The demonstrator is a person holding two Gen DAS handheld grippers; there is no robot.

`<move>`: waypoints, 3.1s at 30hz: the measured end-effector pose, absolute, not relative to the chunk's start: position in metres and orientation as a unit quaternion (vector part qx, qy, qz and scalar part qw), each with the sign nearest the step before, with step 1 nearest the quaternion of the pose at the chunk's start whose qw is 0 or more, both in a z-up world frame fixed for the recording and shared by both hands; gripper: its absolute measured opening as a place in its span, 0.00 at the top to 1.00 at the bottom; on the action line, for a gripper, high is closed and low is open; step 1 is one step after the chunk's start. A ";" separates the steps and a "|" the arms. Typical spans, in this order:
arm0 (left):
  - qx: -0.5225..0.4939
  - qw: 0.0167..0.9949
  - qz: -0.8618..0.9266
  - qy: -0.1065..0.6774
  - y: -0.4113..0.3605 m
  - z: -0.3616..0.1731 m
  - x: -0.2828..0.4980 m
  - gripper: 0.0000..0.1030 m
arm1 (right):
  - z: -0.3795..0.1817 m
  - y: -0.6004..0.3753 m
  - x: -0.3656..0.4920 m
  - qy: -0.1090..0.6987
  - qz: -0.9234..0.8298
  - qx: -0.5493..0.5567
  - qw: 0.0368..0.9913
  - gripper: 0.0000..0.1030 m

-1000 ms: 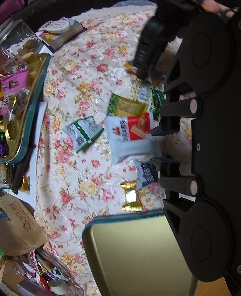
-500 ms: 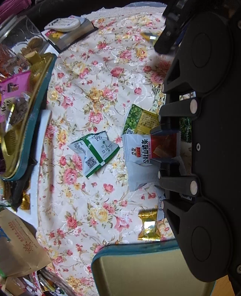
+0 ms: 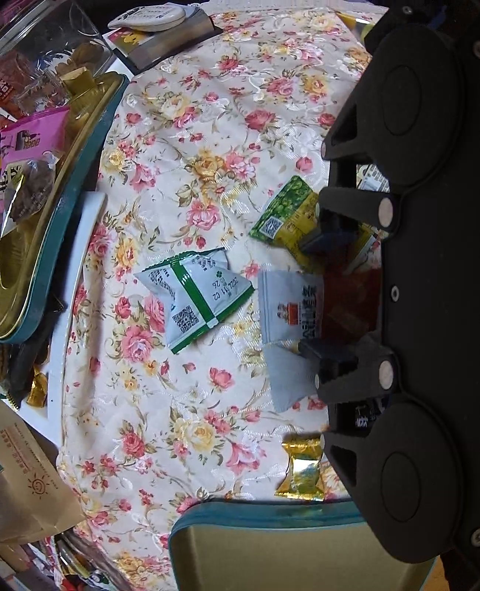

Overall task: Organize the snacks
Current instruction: 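Grasp the red-and-white snack packet with the left gripper while the right gripper holds the candy, then carry both snacks over the gold tray and open both grippers to drop them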

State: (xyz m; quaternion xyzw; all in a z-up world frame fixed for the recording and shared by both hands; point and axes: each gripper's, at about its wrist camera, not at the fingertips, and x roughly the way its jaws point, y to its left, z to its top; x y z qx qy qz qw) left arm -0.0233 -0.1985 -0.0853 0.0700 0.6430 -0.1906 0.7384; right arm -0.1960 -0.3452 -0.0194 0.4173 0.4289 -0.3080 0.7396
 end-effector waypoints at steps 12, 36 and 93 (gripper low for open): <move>0.063 0.734 -0.213 0.641 -0.200 -0.077 -0.028 0.74 | -0.012 -0.340 -0.196 0.423 -0.310 0.414 0.744 0.63; 0.125 0.705 -0.237 0.657 -0.202 -0.087 -0.036 0.84 | -0.009 -0.342 -0.197 0.421 -0.315 0.414 0.743 0.63; -0.051 0.800 0.023 0.597 0.099 0.013 0.063 0.76 | 0.020 -0.061 -0.045 0.467 -0.053 0.206 0.858 0.43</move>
